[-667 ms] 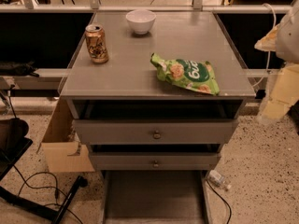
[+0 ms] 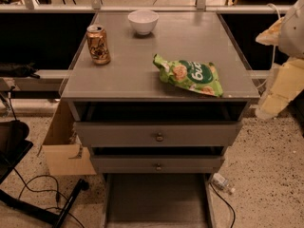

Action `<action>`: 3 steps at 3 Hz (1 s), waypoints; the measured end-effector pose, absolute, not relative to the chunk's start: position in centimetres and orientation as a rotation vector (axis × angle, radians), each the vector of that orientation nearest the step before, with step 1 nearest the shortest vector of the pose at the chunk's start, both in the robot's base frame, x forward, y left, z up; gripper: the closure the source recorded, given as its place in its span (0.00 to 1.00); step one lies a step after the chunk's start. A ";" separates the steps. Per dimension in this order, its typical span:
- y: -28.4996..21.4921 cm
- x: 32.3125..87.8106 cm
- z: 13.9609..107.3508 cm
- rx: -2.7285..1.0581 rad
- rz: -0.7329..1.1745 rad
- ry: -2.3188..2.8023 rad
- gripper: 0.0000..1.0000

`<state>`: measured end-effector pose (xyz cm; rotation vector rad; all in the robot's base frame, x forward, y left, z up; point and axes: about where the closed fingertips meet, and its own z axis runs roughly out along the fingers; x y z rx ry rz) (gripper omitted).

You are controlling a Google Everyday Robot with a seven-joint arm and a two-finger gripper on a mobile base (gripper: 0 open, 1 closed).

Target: Place orange can into bottom drawer

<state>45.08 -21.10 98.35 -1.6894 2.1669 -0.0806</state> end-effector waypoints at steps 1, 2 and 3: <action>-19.0 49.4 98.9 -1.618 0.034 1.995 0.00; -10.6 56.2 100.2 -1.474 0.312 1.702 0.00; -3.7 60.4 101.3 -1.351 0.493 1.549 0.00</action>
Offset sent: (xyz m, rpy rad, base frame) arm 0.1490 0.1493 0.0539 0.8210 -0.3084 0.2542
